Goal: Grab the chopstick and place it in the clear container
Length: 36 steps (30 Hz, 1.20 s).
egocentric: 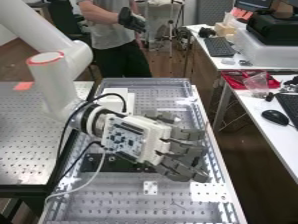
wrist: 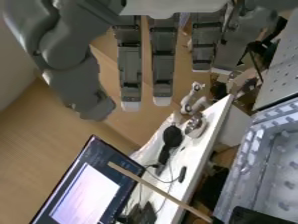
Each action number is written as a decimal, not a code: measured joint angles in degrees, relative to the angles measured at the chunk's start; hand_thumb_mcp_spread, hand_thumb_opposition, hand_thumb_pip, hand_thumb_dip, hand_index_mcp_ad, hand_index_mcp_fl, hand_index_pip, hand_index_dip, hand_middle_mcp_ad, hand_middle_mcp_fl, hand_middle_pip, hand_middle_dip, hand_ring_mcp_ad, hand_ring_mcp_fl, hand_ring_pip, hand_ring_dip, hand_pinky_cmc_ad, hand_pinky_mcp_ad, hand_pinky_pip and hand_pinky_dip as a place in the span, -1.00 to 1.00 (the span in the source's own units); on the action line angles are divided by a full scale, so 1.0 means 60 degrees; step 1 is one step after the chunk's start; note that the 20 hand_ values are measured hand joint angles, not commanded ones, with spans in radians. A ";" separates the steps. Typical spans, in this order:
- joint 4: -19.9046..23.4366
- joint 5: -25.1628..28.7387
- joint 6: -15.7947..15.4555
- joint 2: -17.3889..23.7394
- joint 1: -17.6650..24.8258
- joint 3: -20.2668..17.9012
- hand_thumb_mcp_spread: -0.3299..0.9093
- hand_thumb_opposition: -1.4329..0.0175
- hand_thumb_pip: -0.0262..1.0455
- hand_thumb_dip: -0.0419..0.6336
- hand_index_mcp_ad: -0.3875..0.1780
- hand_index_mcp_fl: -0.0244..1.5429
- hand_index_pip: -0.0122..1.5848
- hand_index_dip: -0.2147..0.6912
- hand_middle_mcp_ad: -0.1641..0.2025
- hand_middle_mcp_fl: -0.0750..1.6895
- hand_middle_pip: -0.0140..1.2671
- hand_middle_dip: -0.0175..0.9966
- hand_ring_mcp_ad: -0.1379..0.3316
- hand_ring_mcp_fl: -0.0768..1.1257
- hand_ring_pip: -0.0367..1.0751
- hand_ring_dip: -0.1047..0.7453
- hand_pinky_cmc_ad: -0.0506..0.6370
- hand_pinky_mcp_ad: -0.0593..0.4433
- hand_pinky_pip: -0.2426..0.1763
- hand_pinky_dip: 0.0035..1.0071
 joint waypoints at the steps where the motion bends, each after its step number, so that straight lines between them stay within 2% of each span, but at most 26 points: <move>1: -0.0034 -0.0039 0.0117 -0.0051 -0.0013 0.0062 0.13 -0.04 0.64 0.09 0.27 -0.81 0.43 -0.46 0.40 -0.71 -0.07 -0.03 0.52 -0.68 -0.76 -0.16 -0.20 -0.03 -0.36 0.13; 3: -0.0106 -0.0111 0.0331 -0.0159 -0.0034 0.0191 0.13 -0.04 0.64 0.10 0.27 -0.88 0.53 -0.48 0.38 -0.71 0.04 0.01 0.52 -0.67 -0.73 -0.14 -0.20 -0.03 -0.36 0.11; 6: -0.0204 -0.0260 0.0609 -0.0355 -0.0056 0.0426 0.13 -0.04 0.64 0.10 0.24 -0.96 0.57 -0.48 0.40 -0.71 0.11 0.01 0.52 -0.65 -0.70 -0.13 -0.20 -0.03 -0.36 0.08; 11: -0.0267 -0.0416 0.0869 -0.0586 -0.0055 0.0704 0.14 -0.07 0.64 0.10 0.23 -0.96 0.60 -0.49 0.41 -0.72 0.22 0.07 0.52 -0.62 -0.67 -0.02 -0.20 0.01 -0.37 0.01; 13: -0.0271 -0.0444 0.1017 -0.0697 -0.0059 0.0817 0.17 -0.07 0.64 0.10 0.23 -0.96 0.62 -0.49 0.39 -0.71 0.29 0.07 0.52 -0.54 -0.65 -0.01 -0.20 0.02 -0.35 -0.01; 18: -0.0227 -0.0487 0.1078 -0.0810 -0.0066 0.0929 0.20 -0.09 0.63 0.13 0.23 -0.96 0.66 -0.49 0.40 -0.68 0.33 0.14 0.49 -0.54 -0.66 0.06 -0.20 0.01 -0.37 -0.10; 21: -0.0233 -0.0489 0.1028 -0.0853 -0.0057 0.0988 0.23 -0.09 0.58 0.13 0.21 -0.96 0.68 -0.49 0.39 -0.64 0.37 0.15 0.50 -0.43 -0.65 0.07 -0.20 0.01 -0.37 -0.16; 23: -0.0235 -0.0465 0.1009 -0.0886 -0.0038 0.1020 0.23 -0.09 0.58 0.13 0.19 -0.96 0.70 -0.49 0.39 -0.62 0.37 0.17 0.50 -0.43 -0.66 0.10 -0.19 0.01 -0.35 -0.20; 28: -0.0218 -0.0367 0.1263 -0.1072 0.0054 0.1147 0.22 -0.09 0.57 0.13 0.19 -0.96 0.72 -0.49 0.41 -0.60 0.37 0.20 0.49 -0.41 -0.68 0.15 -0.19 0.00 -0.35 -0.26; 30: -0.0215 -0.0342 0.1327 -0.1124 0.0082 0.1195 0.25 -0.09 0.54 0.12 0.19 -0.96 0.72 -0.49 0.41 -0.59 0.38 0.20 0.49 -0.39 -0.69 0.14 -0.13 0.00 -0.37 -0.29; 32: -0.0207 -0.0308 0.1378 -0.1165 0.0106 0.1235 0.25 -0.09 0.54 0.12 0.19 -0.96 0.73 -0.48 0.41 -0.60 0.38 0.20 0.49 -0.38 -0.68 0.18 -0.14 0.00 -0.29 -0.32; 36: -0.0114 -0.0198 0.1530 -0.1251 0.0181 0.1296 0.27 -0.09 0.49 0.13 0.19 -0.95 0.74 -0.49 0.41 -0.58 0.40 0.19 0.48 -0.38 -0.69 0.17 -0.10 0.01 -0.28 -0.34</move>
